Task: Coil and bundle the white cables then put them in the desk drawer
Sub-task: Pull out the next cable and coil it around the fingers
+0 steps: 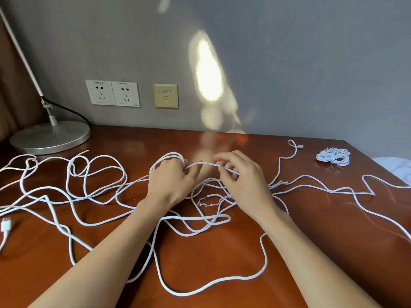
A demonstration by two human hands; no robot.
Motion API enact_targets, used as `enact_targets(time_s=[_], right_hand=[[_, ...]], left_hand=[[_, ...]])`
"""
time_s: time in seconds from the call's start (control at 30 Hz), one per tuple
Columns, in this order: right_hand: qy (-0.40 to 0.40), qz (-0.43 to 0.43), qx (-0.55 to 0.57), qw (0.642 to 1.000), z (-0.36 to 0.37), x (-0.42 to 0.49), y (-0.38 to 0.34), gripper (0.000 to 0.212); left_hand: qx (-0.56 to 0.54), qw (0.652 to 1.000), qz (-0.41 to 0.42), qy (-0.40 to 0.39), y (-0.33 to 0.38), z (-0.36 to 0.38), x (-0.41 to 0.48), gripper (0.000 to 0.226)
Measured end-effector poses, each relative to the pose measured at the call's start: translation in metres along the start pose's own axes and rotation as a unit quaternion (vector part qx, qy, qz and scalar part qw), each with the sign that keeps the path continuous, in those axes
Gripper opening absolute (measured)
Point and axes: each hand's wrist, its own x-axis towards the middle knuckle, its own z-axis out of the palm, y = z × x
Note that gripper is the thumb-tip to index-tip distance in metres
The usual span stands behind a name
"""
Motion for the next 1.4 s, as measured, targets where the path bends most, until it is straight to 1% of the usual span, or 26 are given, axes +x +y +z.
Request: enact_targets(time_s=[0.1, 0.23, 0.33, 0.43, 0.6, 0.73, 0.77, 0.83, 0.87, 0.93, 1.0, 1.03, 1.13, 1.23, 1.4], right_hand=[[0.027, -0.005, -0.006, 1.0, 0.0, 0.0, 0.001, 0.022], [0.06, 0.019, -0.019, 0.998, -0.002, 0.0, 0.002, 0.02], [0.037, 0.047, -0.03, 0.998, -0.004, 0.0, 0.001, 0.021], [0.012, 0.061, -0.039, 0.997, -0.006, -0.002, -0.001, 0.027], [0.006, 0.083, -0.033, 0.996, -0.009, -0.001, -0.001, 0.048], [-0.012, 0.078, -0.028, 0.996, -0.008, 0.0, 0.001, 0.046], [-0.019, 0.073, -0.033, 0.997, -0.008, 0.0, 0.001, 0.046], [-0.031, 0.067, -0.046, 0.996, -0.01, 0.001, 0.0, 0.046], [-0.034, 0.065, -0.053, 0.996, -0.01, 0.001, 0.0, 0.044], [-0.04, 0.06, -0.065, 0.995, -0.011, 0.002, 0.004, 0.034], [-0.05, 0.061, -0.068, 0.995, -0.01, 0.002, 0.007, 0.021], [-0.056, 0.062, -0.069, 0.994, -0.009, 0.001, 0.008, 0.017], [-0.083, 0.065, -0.072, 0.992, -0.006, 0.001, 0.008, 0.016], [-0.108, 0.075, -0.072, 0.989, -0.005, 0.0, 0.008, 0.013], [-0.144, 0.079, -0.071, 0.984, -0.007, -0.001, 0.006, 0.014]], left_hand=[[0.006, 1.0, -0.003, -0.002, 0.004, -0.002, -0.001, 0.059], [0.022, 1.0, -0.016, 0.001, 0.011, -0.006, -0.003, 0.06], [0.005, 1.0, -0.017, -0.003, 0.011, -0.007, -0.004, 0.061], [-0.024, 0.999, -0.025, -0.014, 0.011, -0.008, -0.005, 0.063], [-0.09, 0.994, -0.037, -0.04, 0.008, -0.005, -0.003, 0.064], [-0.196, 0.975, -0.021, -0.098, 0.004, -0.002, -0.002, 0.055], [-0.233, 0.964, -0.017, -0.123, 0.005, -0.002, -0.002, 0.053], [-0.317, 0.931, -0.019, -0.181, 0.008, -0.001, -0.003, 0.049], [-0.36, 0.91, -0.023, -0.205, 0.009, -0.001, -0.004, 0.046], [-0.448, 0.863, -0.042, -0.228, 0.009, -0.002, -0.004, 0.043], [-0.525, 0.817, -0.071, -0.228, 0.007, -0.004, -0.003, 0.043], [-0.556, 0.796, -0.08, -0.226, 0.006, -0.004, -0.003, 0.043], [-0.638, 0.728, -0.101, -0.228, 0.005, -0.006, -0.001, 0.041], [-0.71, 0.661, -0.124, -0.207, 0.003, -0.008, 0.001, 0.04], [-0.806, 0.553, -0.124, -0.169, -0.003, -0.01, 0.005, 0.038]])
